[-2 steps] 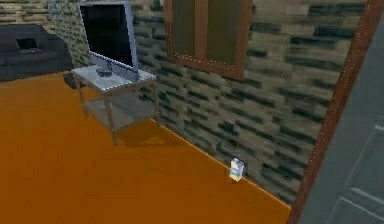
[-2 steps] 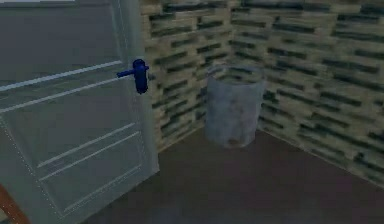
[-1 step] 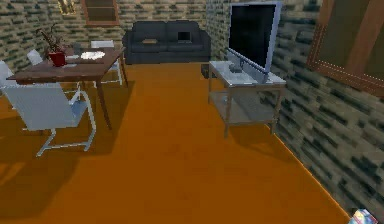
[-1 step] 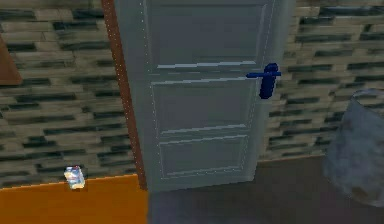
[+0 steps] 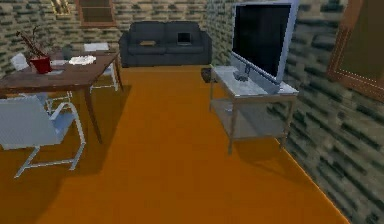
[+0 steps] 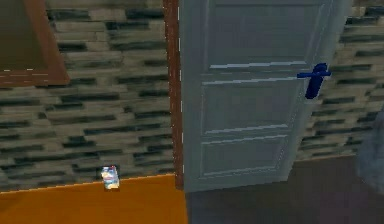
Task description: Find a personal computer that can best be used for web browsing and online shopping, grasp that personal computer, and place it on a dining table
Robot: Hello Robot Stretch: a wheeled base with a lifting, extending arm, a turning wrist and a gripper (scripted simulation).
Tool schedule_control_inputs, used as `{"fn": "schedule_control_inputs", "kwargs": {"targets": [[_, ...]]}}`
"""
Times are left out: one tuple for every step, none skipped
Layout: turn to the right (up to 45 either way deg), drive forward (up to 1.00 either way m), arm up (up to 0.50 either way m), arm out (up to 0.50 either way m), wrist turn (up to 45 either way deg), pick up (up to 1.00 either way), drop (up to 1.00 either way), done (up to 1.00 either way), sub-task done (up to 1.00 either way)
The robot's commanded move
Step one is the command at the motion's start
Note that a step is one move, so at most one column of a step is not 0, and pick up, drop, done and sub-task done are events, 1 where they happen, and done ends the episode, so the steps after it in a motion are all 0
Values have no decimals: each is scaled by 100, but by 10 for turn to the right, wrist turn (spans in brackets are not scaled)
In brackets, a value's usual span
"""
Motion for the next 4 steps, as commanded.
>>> {"fn": "schedule_control_inputs", "kwargs": {"targets": [[-60,0,0,0,0,0,0,0,0],[-30,0,0,0,0,0,0,0,0],[0,100,0,0,0,0,0,0,0],[0,100,0,0,0,0,0,0,0]]}}
